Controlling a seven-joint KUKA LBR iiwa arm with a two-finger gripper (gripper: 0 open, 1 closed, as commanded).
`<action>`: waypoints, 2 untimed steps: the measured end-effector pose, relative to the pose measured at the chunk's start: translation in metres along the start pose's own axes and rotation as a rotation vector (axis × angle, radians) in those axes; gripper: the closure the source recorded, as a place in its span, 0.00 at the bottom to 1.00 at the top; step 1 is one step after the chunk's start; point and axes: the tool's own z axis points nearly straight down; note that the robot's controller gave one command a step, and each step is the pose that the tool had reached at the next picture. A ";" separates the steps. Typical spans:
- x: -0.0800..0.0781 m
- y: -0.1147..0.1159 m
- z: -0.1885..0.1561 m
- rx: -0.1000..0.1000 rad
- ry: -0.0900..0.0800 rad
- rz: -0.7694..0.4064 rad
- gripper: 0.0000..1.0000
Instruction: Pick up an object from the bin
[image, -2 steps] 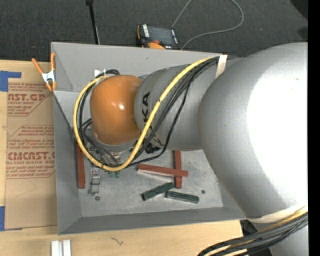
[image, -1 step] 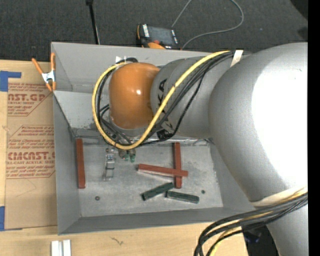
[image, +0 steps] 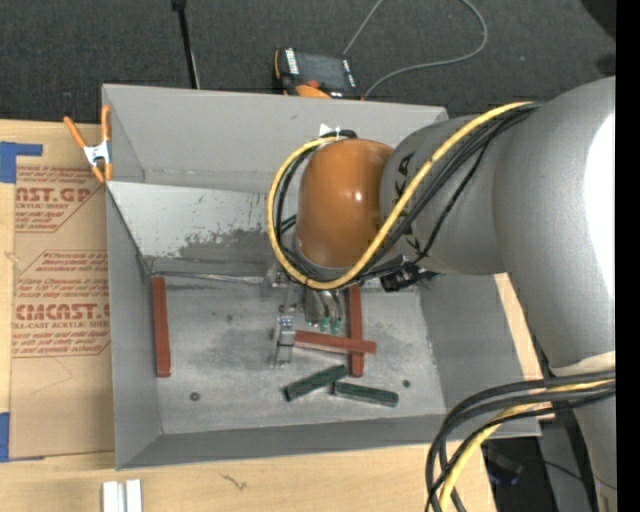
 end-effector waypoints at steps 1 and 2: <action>0.017 -0.088 0.054 -0.002 0.002 -0.187 0.00; 0.017 -0.084 0.051 -0.004 0.003 -0.191 1.00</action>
Offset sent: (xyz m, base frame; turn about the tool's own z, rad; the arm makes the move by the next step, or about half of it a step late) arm -0.0207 -0.0842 -0.0518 -0.1915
